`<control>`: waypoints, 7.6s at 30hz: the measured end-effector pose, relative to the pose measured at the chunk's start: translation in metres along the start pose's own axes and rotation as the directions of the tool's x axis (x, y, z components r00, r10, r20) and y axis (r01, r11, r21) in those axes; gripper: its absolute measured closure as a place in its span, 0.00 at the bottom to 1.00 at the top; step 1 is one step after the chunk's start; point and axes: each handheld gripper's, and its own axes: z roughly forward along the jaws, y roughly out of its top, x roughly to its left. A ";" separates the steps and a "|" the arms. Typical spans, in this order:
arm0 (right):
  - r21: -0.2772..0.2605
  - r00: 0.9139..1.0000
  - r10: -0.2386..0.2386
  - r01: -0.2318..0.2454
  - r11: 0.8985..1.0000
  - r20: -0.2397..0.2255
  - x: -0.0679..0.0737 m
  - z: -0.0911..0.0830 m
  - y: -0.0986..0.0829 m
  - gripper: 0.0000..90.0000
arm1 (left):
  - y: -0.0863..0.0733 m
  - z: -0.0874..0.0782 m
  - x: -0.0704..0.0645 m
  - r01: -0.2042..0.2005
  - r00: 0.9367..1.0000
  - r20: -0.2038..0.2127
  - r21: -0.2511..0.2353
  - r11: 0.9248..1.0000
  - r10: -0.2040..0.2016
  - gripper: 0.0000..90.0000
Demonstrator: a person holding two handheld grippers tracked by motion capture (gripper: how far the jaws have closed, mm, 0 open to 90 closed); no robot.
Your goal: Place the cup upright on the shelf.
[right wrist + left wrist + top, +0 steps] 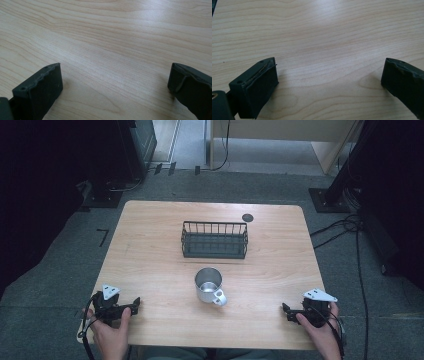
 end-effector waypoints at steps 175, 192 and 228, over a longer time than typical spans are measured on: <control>-0.384 0.954 -0.281 0.299 0.874 0.105 0.160 0.019 0.086 0.91 | 0.000 0.000 0.000 0.002 1.000 -0.001 -0.001 1.000 -0.002 0.01; -0.432 0.968 -0.225 0.252 0.866 0.114 0.154 0.021 0.130 0.91 | 0.000 0.000 0.000 0.002 1.000 -0.001 -0.001 1.000 -0.002 0.01; -0.498 0.977 -0.163 0.211 0.841 0.139 0.143 0.034 0.226 0.90 | 0.000 0.000 0.000 0.006 1.000 -0.001 -0.003 1.000 -0.006 0.01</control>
